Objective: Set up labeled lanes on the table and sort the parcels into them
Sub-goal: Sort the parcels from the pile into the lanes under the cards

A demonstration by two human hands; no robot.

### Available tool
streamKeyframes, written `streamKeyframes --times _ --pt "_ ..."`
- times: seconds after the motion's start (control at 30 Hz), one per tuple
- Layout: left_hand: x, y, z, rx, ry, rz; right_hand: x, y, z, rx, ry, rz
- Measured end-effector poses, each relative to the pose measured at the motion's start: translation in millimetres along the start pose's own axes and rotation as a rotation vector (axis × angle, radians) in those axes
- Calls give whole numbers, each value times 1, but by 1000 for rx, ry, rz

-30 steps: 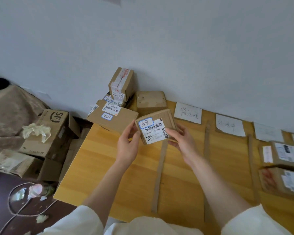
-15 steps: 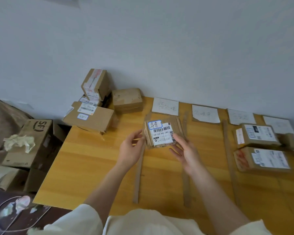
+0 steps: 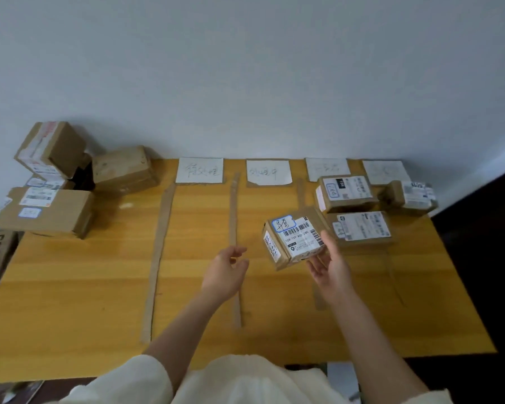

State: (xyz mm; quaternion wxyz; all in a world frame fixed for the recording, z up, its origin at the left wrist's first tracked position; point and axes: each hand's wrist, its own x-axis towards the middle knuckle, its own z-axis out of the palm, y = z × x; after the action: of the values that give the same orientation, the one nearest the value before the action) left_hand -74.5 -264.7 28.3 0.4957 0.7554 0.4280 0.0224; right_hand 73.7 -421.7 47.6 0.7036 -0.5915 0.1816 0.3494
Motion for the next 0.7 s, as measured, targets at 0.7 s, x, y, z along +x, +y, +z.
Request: streamKeyframes --times 0.7 --pt "10 89 160 331 -161 108 59 -117 -188 212 369 -77"
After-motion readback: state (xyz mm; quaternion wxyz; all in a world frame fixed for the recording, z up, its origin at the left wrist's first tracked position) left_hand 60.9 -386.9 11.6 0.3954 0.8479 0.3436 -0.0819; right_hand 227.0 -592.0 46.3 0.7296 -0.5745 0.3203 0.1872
